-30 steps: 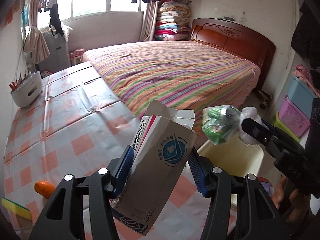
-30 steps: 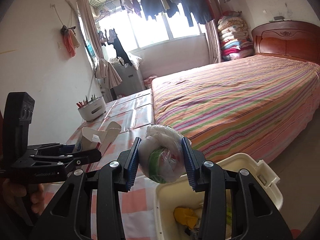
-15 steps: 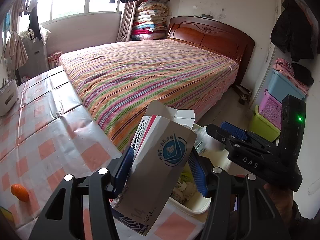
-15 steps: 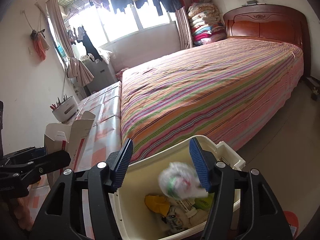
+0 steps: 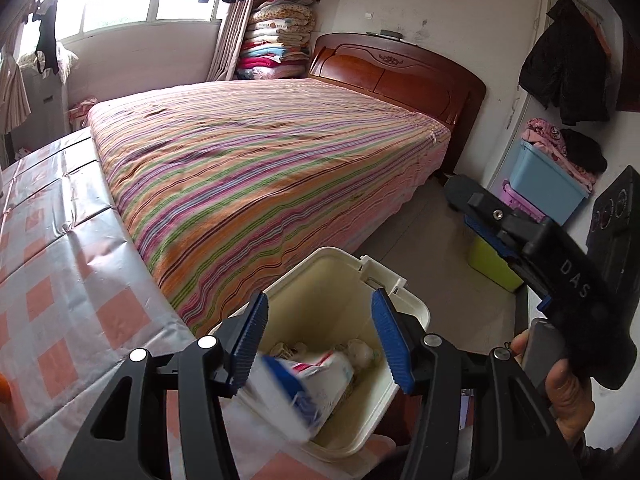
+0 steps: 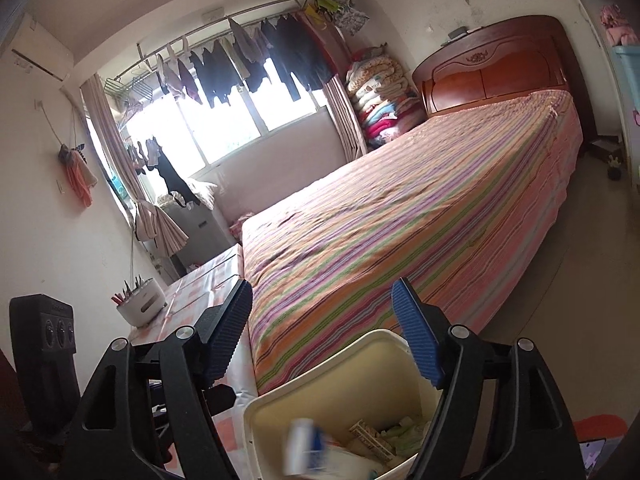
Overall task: Collect trash
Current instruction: 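Lower the tissue box into the cream bin and open the left gripper, then move both grippers back to the table toward the sponge and orange peel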
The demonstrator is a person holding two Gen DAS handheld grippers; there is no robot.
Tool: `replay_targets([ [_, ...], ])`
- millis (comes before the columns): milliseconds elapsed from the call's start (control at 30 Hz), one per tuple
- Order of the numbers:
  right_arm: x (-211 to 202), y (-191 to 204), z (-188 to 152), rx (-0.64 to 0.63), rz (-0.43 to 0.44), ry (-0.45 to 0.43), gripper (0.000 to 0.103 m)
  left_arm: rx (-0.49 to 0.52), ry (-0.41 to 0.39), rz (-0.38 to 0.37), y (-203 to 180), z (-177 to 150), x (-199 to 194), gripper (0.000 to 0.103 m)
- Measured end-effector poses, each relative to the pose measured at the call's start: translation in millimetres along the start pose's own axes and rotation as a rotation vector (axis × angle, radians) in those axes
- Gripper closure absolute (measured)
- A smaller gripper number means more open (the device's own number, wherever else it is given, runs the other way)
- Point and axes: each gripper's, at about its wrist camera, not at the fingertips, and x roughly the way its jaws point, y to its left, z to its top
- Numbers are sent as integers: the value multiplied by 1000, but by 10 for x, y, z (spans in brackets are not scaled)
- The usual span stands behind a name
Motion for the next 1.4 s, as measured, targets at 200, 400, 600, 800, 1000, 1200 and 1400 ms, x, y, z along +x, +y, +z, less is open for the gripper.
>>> replay_targets([
  [200, 78, 24, -79, 5, 12, -2, 32, 18, -3, 38, -24, -19, 49, 50],
  [400, 85, 174, -125, -8, 39, -3, 24, 29, -61, 93, 26, -3, -168, 50],
  [600, 73, 380, -135, -26, 79, -11, 15, 28, -96, 171, 163, -36, -404, 40],
  [800, 147, 721, -215, -63, 136, -4, 11, -36, -134, 258, 501, -110, -707, 28],
  [1000, 259, 1166, -438, -137, 204, 37, 11, -110, -174, 349, 945, -240, -1076, 20],
  [1200, 327, 1529, -625, -192, 258, 80, 11, -205, -204, 470, 1398, -461, -1365, 20],
  [1400, 399, 1617, -697, -205, 275, 108, 11, -240, -213, 565, 1637, -582, -1551, 20],
])
